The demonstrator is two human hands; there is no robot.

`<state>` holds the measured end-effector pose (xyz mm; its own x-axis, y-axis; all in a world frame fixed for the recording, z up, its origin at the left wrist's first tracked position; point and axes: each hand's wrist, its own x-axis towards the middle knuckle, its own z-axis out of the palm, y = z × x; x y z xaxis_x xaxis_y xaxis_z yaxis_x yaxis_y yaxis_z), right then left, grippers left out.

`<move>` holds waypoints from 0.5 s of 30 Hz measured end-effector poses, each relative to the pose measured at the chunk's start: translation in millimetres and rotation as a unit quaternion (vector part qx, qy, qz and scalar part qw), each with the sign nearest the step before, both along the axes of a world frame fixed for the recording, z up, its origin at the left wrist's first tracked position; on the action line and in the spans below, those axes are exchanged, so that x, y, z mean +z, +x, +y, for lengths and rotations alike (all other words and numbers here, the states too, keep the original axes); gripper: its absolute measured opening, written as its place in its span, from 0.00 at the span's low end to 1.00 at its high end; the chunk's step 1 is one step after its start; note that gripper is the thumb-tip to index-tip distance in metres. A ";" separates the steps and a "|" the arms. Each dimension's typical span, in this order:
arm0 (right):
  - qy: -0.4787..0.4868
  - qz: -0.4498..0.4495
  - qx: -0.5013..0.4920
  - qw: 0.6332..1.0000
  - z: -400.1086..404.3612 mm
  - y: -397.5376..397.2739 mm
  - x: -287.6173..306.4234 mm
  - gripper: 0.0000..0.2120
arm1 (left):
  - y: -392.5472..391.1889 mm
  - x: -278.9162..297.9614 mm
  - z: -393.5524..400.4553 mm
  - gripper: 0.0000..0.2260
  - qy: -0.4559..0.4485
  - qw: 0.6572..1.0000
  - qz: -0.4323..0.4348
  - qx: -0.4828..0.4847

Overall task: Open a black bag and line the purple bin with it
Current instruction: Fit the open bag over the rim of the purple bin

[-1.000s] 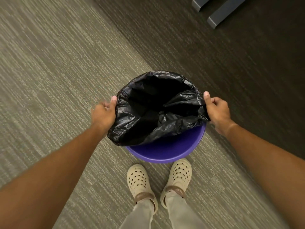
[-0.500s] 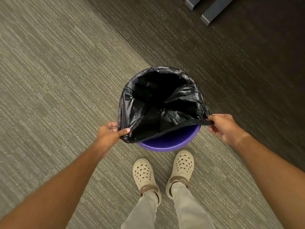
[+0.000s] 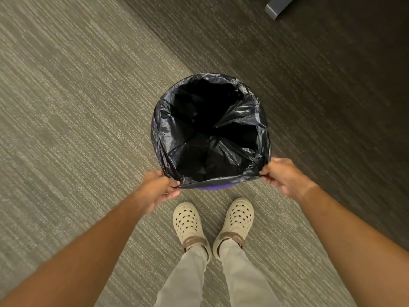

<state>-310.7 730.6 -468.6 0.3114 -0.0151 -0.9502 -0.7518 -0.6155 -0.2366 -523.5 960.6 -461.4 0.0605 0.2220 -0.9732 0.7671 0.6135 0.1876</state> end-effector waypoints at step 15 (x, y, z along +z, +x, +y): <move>0.023 -0.079 -0.021 0.996 13.0 -22.8 -29.8 0.13 | 3.4 -25.3 -17.5 0.08 0.162 0.981 0.017 -0.106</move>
